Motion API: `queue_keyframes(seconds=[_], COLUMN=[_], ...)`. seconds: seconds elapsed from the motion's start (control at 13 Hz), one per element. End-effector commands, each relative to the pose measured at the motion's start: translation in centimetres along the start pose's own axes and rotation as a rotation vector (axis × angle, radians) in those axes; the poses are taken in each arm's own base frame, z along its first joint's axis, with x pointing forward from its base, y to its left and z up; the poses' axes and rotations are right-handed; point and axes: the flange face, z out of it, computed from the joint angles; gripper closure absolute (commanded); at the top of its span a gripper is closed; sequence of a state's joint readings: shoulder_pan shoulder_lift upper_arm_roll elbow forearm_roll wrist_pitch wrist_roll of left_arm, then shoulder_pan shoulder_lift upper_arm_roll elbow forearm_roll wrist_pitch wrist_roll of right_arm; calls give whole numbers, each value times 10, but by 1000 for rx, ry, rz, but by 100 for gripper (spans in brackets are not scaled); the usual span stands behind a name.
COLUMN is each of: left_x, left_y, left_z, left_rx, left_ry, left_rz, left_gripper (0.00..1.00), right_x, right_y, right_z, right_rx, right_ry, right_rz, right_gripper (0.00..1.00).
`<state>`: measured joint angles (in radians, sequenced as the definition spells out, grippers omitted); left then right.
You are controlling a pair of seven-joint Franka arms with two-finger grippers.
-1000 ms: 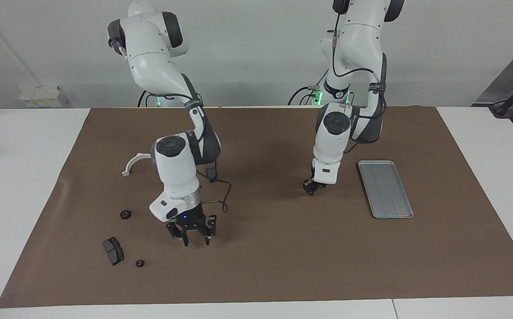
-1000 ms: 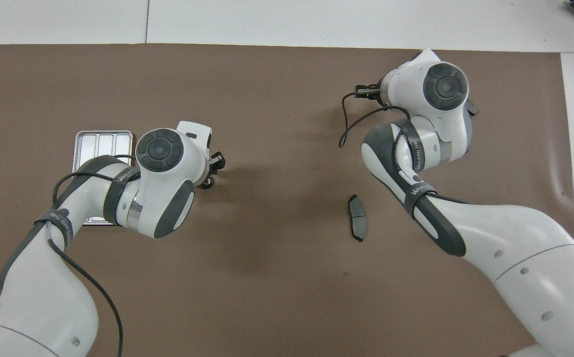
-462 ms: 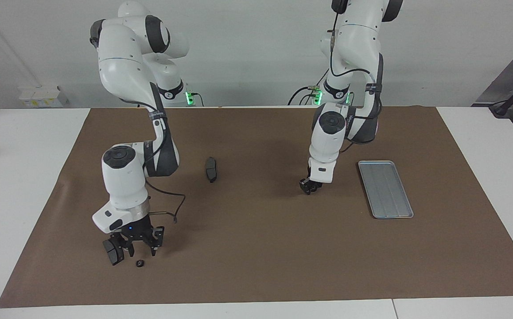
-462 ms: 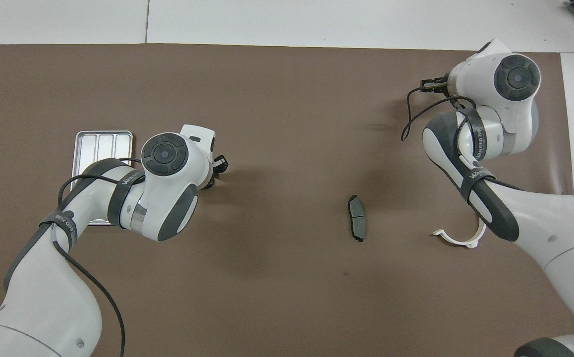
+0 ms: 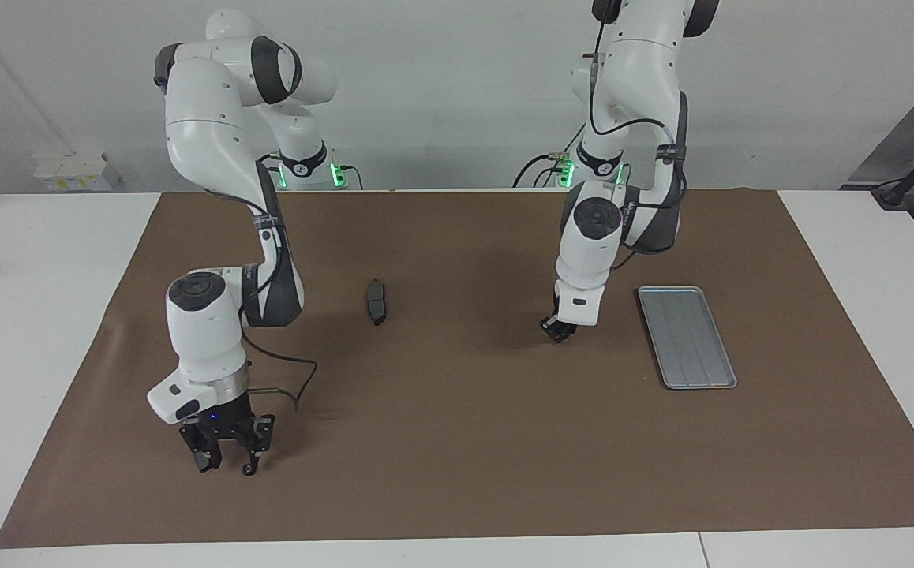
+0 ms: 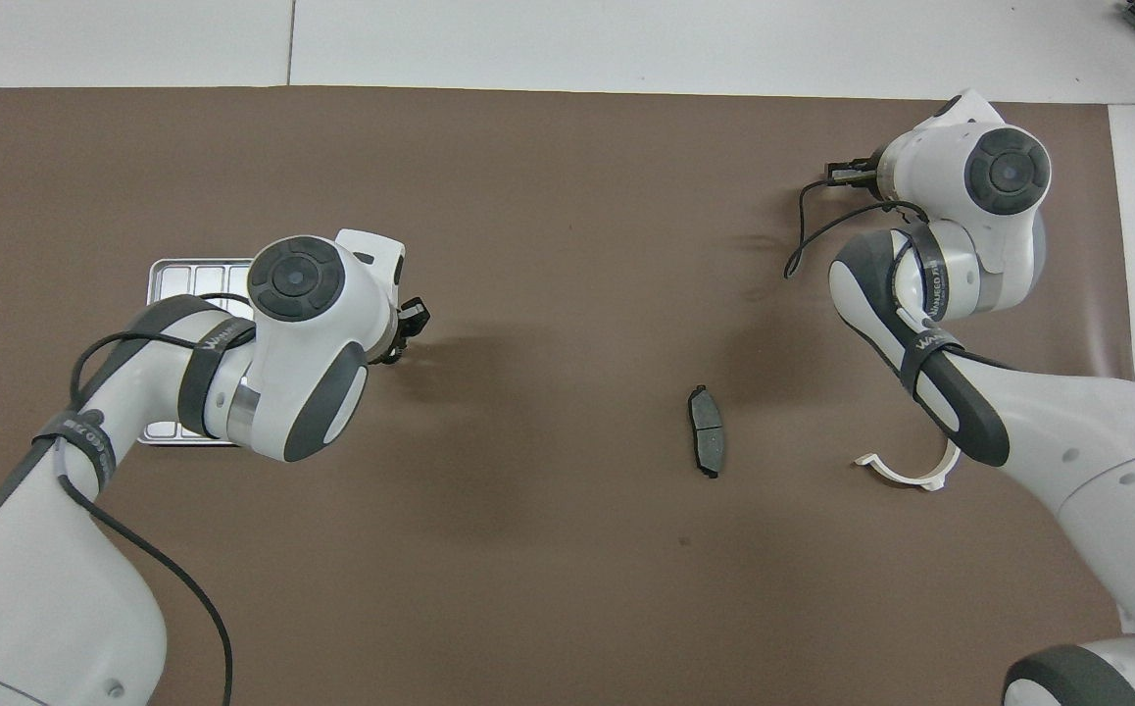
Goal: Pick bearing gear from pile to tray
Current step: 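Carry the ring to the tray with the left gripper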
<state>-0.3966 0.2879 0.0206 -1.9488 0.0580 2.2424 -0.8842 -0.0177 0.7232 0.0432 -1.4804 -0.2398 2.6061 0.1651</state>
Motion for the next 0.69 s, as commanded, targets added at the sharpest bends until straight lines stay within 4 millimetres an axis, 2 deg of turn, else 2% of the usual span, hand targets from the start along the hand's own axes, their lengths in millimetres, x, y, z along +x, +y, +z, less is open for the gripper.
queue_keyframes(seconds=[0.0, 0.08, 0.23, 0.31, 0.46, 0.62], left_x=[53, 77, 118, 126, 134, 134], left_y=[-71, -99, -155, -172, -179, -175], left_z=[-46, -50, -43, -31, -9, 12], left_rx=[11, -3, -55, -68, -70, -71], left_ry=[-6, -11, 24, 58, 74, 81], left_rz=[48, 94, 182, 227, 243, 271], left_gripper=[100, 100, 100, 100, 100, 100], right_x=[4, 5, 5, 5, 4, 2], right_y=[1, 1, -2, -4, -7, -8], right_z=[0, 0, -1, 0, -1, 1], right_rx=[10, 11, 21, 23, 26, 28], right_ry=[18, 27, 57, 57, 56, 52], right_rz=[6, 6, 6, 6, 5, 3], right_gripper=[37, 39, 44, 46, 47, 47])
